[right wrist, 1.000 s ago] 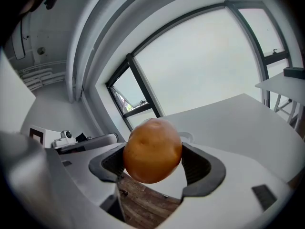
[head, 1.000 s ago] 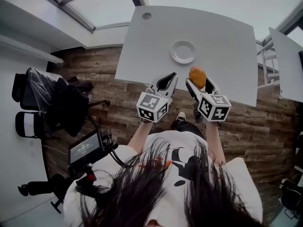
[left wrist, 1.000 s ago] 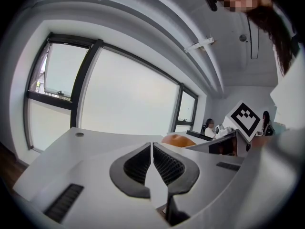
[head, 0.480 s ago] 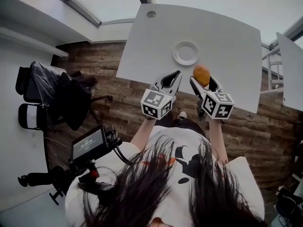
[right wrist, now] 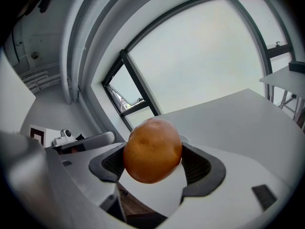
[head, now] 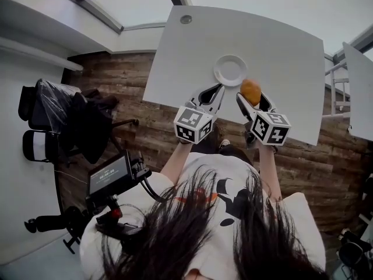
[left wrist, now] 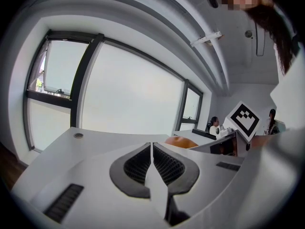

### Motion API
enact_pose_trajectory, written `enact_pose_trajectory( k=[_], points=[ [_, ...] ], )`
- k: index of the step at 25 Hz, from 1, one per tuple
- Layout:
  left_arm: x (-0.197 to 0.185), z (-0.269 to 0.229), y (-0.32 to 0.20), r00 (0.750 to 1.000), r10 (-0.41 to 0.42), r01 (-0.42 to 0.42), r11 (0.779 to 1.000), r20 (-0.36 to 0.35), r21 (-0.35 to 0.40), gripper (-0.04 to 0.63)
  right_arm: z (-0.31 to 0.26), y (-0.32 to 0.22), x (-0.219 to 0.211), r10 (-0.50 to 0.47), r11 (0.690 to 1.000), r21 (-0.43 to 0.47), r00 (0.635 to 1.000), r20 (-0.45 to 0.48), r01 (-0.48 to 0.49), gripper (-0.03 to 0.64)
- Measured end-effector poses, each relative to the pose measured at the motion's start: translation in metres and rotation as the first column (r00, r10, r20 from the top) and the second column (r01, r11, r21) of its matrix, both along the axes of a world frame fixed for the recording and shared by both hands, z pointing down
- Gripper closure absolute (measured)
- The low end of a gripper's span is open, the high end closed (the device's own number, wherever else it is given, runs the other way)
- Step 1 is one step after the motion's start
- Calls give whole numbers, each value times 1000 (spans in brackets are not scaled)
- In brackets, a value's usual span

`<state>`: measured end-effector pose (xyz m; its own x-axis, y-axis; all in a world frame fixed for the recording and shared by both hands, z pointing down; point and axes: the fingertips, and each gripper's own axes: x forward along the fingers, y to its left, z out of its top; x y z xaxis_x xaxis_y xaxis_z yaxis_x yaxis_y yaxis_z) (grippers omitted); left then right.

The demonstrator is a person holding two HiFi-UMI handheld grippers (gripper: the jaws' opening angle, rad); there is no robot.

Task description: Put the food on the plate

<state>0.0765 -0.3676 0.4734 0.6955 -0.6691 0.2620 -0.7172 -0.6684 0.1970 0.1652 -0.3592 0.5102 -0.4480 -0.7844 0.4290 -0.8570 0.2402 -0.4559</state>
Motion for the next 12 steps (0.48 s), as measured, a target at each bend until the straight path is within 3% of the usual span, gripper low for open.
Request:
enact_pose_trajectory(
  k=[12],
  points=[
    [-18, 19, -58, 998, 55, -54, 998, 18, -43, 589, 27, -55, -14, 34, 998, -59, 998, -45, -36, 258]
  ],
)
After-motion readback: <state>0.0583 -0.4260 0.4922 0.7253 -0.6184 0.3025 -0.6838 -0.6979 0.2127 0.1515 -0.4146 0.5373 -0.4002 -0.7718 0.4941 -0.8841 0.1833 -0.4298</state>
